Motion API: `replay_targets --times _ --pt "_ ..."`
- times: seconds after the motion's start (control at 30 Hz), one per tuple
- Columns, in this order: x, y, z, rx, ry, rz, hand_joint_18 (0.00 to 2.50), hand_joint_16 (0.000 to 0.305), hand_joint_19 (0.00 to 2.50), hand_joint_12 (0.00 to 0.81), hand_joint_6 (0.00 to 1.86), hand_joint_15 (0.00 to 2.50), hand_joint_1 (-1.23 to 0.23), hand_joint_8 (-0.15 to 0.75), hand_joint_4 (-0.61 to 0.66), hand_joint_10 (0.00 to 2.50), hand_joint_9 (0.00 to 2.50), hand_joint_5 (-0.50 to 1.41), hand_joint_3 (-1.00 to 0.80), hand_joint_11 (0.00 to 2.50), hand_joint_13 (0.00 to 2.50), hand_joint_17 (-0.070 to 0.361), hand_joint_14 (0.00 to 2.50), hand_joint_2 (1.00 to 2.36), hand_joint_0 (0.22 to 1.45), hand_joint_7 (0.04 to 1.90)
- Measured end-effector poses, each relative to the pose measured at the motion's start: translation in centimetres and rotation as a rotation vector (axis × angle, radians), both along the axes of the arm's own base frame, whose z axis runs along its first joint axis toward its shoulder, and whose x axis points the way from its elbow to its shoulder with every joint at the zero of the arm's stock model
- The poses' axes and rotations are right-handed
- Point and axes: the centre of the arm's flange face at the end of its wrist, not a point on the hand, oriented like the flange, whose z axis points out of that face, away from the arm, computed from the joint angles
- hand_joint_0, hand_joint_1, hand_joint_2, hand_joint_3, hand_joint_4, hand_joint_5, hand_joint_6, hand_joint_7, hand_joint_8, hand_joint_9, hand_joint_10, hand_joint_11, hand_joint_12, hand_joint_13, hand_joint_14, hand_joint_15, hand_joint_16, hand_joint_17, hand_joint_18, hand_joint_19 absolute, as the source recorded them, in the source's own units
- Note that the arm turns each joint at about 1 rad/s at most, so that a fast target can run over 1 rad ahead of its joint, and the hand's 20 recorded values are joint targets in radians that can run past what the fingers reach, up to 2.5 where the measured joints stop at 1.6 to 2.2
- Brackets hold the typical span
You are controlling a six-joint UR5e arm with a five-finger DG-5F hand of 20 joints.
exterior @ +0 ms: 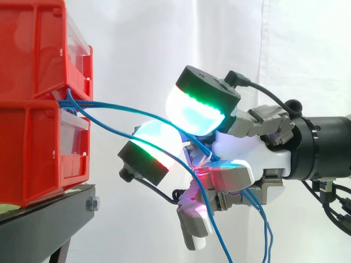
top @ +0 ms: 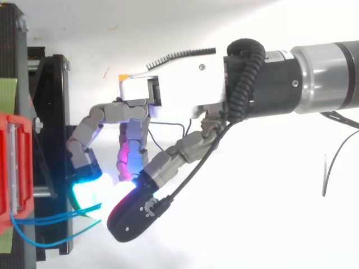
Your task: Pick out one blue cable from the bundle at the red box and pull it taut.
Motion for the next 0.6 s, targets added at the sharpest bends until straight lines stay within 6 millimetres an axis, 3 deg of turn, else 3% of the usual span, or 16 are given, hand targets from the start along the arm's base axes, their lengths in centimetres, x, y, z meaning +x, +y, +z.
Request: replay_targets --times 0.6 --pt "0.01 0.02 0.01 0.000 0.000 0.000 0.82 0.053 0.72 0.399 0.93 0.66 -0.82 0.288 -0.02 0.03 1.48 -0.10 -0.50 0.90 1.10 0.118 0.03 1.00 0.67 1.00"
